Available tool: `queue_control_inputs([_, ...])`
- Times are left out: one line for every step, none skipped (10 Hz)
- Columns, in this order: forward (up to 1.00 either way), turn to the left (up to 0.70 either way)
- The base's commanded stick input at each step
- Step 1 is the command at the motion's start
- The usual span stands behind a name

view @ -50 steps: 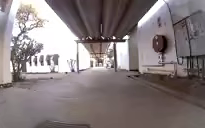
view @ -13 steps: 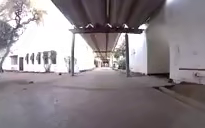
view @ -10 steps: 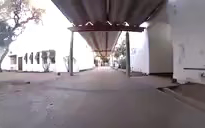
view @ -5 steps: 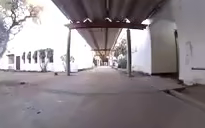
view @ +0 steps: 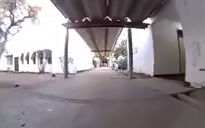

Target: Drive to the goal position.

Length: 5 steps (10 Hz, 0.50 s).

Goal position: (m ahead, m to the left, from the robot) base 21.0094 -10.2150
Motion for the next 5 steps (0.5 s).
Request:
queue_control_inputs([0.70, 0.00])
queue_control_inputs([0.70, 0.00])
queue_control_inputs([0.70, 0.00])
queue_control_inputs([0.70, 0.00])
queue_control_inputs([0.70, 0.00])
